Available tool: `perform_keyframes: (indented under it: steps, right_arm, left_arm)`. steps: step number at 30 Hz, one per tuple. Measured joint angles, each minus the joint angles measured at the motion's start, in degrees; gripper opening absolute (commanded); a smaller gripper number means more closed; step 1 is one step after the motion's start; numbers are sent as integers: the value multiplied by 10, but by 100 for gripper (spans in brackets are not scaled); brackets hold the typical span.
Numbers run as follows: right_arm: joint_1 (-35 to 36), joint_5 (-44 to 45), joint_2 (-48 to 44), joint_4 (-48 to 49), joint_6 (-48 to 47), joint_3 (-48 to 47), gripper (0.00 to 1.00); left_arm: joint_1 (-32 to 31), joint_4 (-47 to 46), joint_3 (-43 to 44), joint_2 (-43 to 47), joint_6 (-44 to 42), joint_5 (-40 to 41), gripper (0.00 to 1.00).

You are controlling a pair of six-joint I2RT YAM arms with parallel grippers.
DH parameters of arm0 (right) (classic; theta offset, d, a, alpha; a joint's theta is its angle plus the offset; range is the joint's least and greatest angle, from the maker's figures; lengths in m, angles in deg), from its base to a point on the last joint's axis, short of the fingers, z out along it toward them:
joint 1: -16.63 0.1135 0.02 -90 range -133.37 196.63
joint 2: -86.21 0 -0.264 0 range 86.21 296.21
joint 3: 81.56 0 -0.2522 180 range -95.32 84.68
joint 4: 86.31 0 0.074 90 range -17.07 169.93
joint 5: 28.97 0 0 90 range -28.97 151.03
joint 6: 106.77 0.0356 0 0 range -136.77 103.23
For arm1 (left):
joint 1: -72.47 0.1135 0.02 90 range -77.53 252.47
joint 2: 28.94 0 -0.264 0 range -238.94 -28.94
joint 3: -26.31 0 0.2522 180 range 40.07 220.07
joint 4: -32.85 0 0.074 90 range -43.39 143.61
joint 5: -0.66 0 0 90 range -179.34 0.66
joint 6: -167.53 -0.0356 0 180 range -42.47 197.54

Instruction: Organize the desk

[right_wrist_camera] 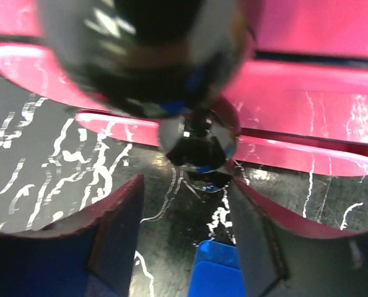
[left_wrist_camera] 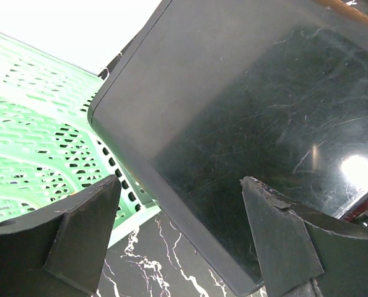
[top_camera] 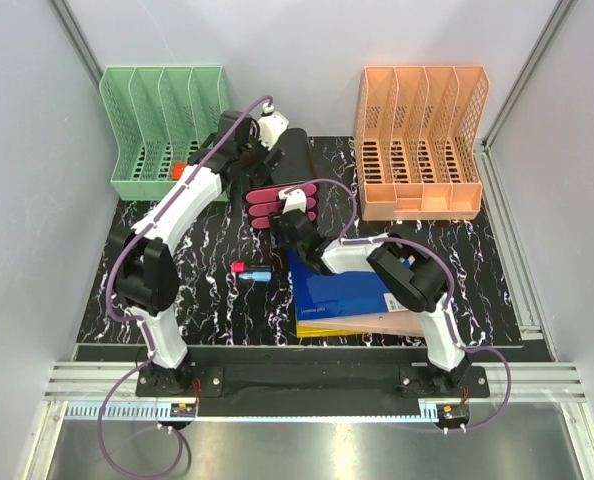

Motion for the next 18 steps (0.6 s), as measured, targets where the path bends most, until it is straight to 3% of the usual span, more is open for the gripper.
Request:
perform_keyframes:
  steps: [6, 10, 18]
  right_arm:
    - [-2, 10, 15, -1, 0, -2, 41]
    - [-5, 21, 16, -1, -1, -1, 35]
    - [-6, 22, 16, -1, -1, 0, 36]
  left_arm:
    - [2, -1, -2, 1, -3, -3, 84]
    - [4, -2, -5, 3, -5, -7, 83]
    - [5, -8, -15, 9, -5, -9, 83]
